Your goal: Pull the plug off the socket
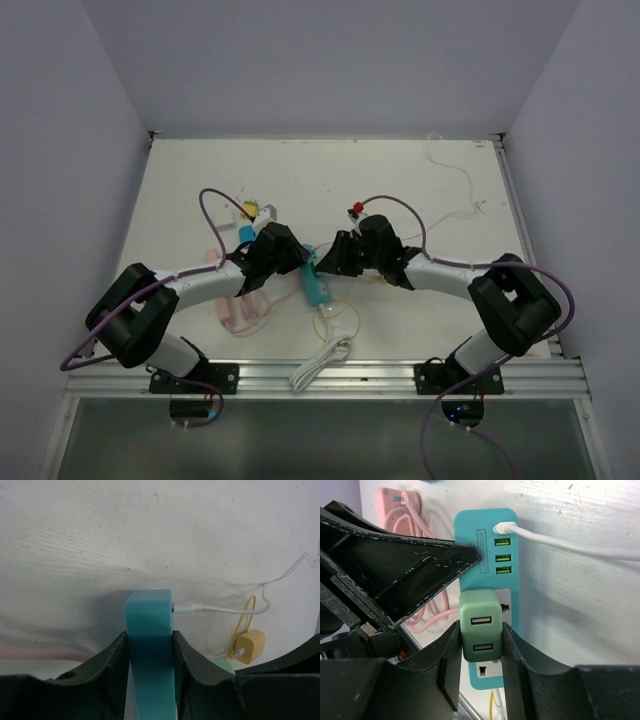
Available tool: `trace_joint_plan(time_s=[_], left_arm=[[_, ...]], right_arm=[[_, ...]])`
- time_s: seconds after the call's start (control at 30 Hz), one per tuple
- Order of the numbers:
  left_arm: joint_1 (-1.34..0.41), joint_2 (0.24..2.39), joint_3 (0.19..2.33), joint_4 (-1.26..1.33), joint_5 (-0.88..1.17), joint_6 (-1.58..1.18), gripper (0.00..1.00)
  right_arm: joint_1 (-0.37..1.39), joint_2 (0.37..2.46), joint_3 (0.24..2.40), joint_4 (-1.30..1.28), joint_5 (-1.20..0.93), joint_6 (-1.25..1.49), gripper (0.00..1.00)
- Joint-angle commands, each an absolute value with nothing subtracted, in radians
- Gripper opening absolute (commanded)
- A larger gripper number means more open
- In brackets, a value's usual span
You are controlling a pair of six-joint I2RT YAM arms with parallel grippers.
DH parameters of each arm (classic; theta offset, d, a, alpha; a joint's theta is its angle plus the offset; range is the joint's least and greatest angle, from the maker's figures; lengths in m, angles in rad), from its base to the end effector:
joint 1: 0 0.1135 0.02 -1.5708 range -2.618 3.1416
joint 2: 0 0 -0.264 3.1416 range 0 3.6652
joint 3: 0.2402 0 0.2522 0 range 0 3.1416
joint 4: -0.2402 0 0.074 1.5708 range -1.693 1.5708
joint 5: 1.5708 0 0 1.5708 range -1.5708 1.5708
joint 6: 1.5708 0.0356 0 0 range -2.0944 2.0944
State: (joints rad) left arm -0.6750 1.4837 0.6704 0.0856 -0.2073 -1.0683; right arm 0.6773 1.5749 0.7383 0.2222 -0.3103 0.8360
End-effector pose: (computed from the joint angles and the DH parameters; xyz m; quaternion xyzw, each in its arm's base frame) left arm 0.2311 -0.1756 0.1674 -0.2188 0.8818 -0.2507 0.3342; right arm 0.2409 0.2077 0.1736 -0.0014 0.8800 0.4119 0.2364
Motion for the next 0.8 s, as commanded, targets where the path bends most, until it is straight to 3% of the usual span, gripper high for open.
trace_joint_plan(time_s=[0.0,0.43,0.77], left_arm=[[-0.661,1.463,0.641,0.038,-0.244,-1.028,0.00],[-0.660,1.500,0.641,0.002,-0.261,-1.014,0.00],[-0.660,1.465,0.638,0.031,-0.224,-0.989,0.00]], right_arm=[[0.611,1.477,0.729,0.203,-0.264,0.796,0.00],[0.454,1.339,0.663,0.117,-0.292,0.735,0.00],[0.393,1.212,0.652,-0.175,0.018,0.597,0.01]])
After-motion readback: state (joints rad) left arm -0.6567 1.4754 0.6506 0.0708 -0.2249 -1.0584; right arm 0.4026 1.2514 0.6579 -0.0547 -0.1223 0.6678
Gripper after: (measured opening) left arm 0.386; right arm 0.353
